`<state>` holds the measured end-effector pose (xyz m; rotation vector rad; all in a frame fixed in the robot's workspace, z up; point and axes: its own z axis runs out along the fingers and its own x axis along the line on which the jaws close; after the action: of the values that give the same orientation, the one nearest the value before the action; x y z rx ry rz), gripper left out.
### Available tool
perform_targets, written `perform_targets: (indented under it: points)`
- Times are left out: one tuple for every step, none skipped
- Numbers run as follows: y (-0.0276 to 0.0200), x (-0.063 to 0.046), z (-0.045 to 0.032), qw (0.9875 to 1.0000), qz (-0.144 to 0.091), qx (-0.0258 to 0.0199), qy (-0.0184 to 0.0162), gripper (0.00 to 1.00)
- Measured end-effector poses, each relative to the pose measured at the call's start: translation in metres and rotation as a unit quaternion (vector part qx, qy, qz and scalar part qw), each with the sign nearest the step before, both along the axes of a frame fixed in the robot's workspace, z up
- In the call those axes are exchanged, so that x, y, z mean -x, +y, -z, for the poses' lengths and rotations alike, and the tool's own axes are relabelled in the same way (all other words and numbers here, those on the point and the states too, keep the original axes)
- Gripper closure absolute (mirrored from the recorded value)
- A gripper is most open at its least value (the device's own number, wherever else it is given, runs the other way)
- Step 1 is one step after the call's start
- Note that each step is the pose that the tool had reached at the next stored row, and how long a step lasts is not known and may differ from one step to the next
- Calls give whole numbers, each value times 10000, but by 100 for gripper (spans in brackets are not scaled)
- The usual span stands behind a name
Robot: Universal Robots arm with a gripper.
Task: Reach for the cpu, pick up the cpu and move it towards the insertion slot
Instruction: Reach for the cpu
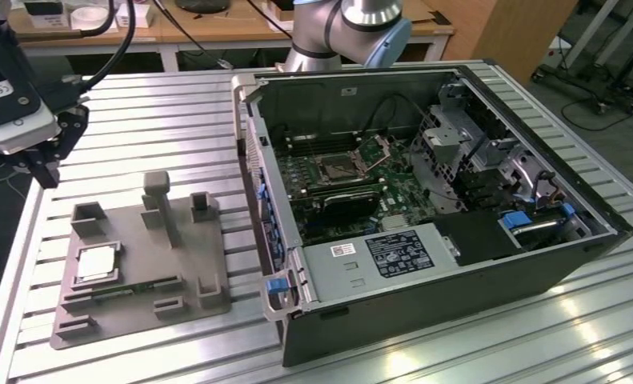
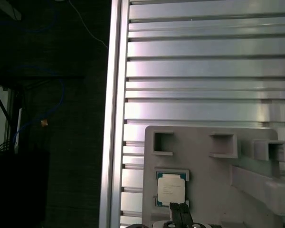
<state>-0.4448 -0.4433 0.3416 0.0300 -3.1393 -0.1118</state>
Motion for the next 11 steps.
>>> perform_targets:
  points:
    - [-3, 2, 1, 10000, 0, 0, 0, 89]
    - [-5, 3, 1, 10000, 0, 0, 0, 89]
    - [-9, 5, 3, 10000, 0, 0, 0, 89]
    - [-13, 9, 4, 10000, 0, 0, 0, 89]
    - [-18, 15, 5, 10000, 0, 0, 0, 89]
    - [-22, 20, 7, 10000, 0, 0, 0, 89]
    - [-25, 25, 9, 10000, 0, 0, 0, 89]
    - [-28, 29, 12, 10000, 0, 0, 0, 89]
    - [-28, 34, 14, 10000, 0, 0, 0, 89]
    - [-28, 37, 17, 10000, -1, 0, -1, 89]
    - [-28, 40, 19, 10000, -1, 0, -1, 89]
